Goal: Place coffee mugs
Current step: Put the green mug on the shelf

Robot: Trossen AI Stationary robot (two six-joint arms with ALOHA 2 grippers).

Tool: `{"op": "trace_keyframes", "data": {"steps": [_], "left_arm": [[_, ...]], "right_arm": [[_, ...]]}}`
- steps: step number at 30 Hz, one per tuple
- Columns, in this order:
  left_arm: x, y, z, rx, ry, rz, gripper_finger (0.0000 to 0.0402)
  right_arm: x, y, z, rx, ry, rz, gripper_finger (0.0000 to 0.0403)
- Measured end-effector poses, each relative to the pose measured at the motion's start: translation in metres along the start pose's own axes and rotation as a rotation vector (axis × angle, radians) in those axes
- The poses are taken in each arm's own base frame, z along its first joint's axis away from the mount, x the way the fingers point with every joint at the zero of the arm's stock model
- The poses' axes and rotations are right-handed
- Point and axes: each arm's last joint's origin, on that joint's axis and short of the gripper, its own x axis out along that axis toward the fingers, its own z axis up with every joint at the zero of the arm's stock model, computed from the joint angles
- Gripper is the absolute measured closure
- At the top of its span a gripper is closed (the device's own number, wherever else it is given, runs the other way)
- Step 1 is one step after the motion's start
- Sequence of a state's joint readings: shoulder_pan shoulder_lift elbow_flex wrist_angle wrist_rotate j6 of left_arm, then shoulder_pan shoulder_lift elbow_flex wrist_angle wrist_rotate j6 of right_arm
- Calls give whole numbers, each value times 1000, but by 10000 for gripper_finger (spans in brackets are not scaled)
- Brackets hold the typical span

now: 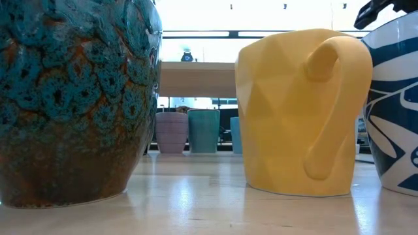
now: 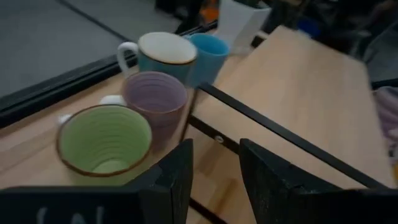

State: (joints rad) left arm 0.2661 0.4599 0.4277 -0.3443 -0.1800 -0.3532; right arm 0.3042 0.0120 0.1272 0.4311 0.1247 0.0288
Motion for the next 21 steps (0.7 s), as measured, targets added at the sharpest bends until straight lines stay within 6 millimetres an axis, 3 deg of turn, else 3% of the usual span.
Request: {"op": "trace_keyframes", "data": {"steps": [9,16,21], "left_arm": [[18,-3,37,0,287,-10,280],[34,1,44,116,490,65,285],[43,1,50,290,620,113,285]], "right_arm": [[5,-4,3,-19,97,-184,325],[10,-3,6,4,135,-174,325],[13,-3,7,20,200,-182,325]]}}
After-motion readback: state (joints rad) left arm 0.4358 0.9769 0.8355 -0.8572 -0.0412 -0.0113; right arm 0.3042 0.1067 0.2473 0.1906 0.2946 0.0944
